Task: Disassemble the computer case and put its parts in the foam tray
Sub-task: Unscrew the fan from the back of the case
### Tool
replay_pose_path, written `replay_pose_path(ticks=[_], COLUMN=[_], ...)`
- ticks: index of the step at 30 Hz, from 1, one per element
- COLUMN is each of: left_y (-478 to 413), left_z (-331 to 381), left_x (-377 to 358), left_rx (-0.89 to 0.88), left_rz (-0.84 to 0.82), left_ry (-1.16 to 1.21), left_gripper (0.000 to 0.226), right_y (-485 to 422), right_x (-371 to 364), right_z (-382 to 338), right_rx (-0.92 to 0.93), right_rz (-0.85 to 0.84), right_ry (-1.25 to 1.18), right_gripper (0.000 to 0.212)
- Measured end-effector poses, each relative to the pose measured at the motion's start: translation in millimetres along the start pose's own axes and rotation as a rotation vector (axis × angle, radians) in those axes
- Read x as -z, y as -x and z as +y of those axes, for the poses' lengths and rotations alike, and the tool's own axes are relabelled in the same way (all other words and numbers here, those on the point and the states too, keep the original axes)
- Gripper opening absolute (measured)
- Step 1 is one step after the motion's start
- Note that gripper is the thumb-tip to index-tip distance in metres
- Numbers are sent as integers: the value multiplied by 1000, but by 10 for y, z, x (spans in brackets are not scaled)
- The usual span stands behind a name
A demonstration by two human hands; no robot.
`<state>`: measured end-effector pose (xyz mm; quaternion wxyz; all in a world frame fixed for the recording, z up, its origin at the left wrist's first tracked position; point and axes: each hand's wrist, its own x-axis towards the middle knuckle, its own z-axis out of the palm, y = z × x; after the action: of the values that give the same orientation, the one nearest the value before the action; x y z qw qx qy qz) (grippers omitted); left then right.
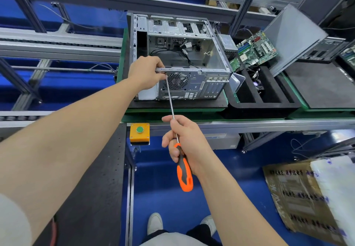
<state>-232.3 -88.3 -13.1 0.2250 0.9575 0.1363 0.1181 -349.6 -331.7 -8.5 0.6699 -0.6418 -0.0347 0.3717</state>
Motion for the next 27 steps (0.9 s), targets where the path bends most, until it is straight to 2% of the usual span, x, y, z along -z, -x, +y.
replay_pose_path(ticks=[4, 6, 8, 11, 12, 17, 22, 25, 27], left_y=[-17, -24, -30, -23, -24, -29, -23, -24, -23], left_z=[-14, -26, -32, -33, -30, 10, 30, 30, 27], left_x=[-15, -20, -28, -32, -34, -12, -24, -37, -38], left_rx=[-9, -14, -23, -20, -16, 2, 8, 13, 16], left_rz=[-3, 8, 22, 18, 19, 5, 14, 18, 23], left_ry=[2, 3, -3, 3, 8, 9, -26, -25, -30], left_gripper=[28, 29, 30, 28, 27, 26, 24, 25, 25], right_y=[-28, -48, -56, -88, -90, -32, -44, -14, 5], right_x=[-71, -78, -70, -3, 21, 163, 179, 184, 142], right_z=[12, 64, 90, 90, 78, -32, -84, -49, -29], right_rx=[87, 125, 137, 169, 177, 51, -142, -253, -254], right_rz=[342, 435, 473, 478, 447, 109, -178, -380, -429], right_ry=[808, 1157, 1288, 1258, 1181, 437, -503, -1002, -1149], right_gripper=[11, 6, 14, 9, 5, 19, 19, 26, 30])
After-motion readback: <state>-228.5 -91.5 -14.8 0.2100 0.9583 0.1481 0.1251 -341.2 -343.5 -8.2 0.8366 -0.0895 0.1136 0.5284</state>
